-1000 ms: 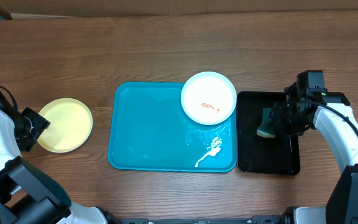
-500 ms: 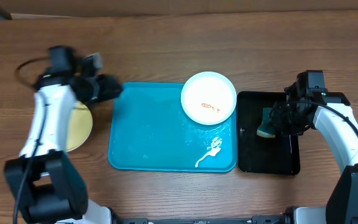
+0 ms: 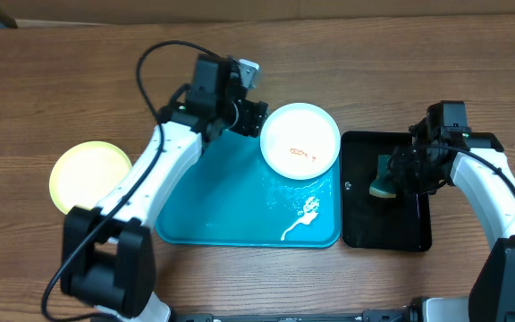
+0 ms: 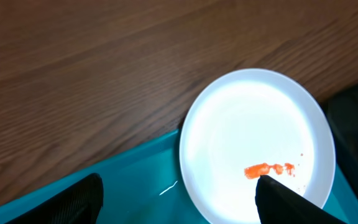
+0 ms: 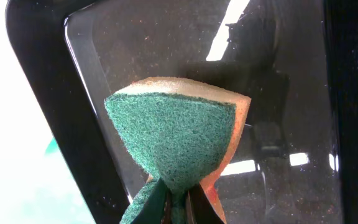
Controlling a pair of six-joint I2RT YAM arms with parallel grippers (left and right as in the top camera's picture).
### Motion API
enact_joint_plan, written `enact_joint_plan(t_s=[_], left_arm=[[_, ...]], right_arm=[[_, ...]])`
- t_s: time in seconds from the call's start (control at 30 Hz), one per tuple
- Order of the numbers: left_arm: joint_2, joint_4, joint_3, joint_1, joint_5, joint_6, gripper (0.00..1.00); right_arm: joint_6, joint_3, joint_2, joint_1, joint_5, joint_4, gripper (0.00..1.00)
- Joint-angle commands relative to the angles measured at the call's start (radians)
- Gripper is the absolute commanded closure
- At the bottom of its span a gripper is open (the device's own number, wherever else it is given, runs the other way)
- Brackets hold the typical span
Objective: Clean dirty plates on tray and stack at the side
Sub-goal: 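Move left gripper to white plate rim and grip it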
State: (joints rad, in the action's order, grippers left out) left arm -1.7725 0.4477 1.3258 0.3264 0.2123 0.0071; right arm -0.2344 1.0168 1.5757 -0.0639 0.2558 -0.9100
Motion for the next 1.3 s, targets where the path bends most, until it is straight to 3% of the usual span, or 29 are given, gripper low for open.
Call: enact_joint_plan(t_s=[0.0, 0.27, 0.5, 0.63, 0.73, 0.9, 1.27], left_arm=[[-0.089, -0.003, 0.013, 0.024, -0.036, 0.023, 0.21], [-0.21, -0.003, 0.013, 0.057, -0.036, 0.012, 0.24], [-0.24, 0.03, 0.013, 0.054, -0.036, 0.012, 0.64], [-0.241, 0.076, 0.013, 0.054, -0.037, 0.012, 0.68], [-0.241, 0.11, 0.013, 0.054, -0.037, 0.012, 0.83], [-0.241, 0.177, 0.013, 0.053, -0.052, 0.012, 0.95], [-0.241, 0.351, 0.013, 0.053, -0.089, -0.012, 0.96]], right_arm=[[0.008, 0.017, -0.003, 0.003, 0.008, 0.003, 0.96], [0.008, 0.017, -0.003, 0.003, 0.008, -0.005, 0.96], [0.008, 0.017, -0.003, 0.003, 0.008, -0.012, 0.96], [0.008, 0.017, -0.003, 0.003, 0.008, -0.013, 0.96], [0.008, 0.017, -0.003, 0.003, 0.008, -0.013, 0.96], [0.008, 0.017, -0.003, 0.003, 0.008, -0.013, 0.96], [0.067, 0.017, -0.003, 0.004, 0.061, -0.02, 0.96]])
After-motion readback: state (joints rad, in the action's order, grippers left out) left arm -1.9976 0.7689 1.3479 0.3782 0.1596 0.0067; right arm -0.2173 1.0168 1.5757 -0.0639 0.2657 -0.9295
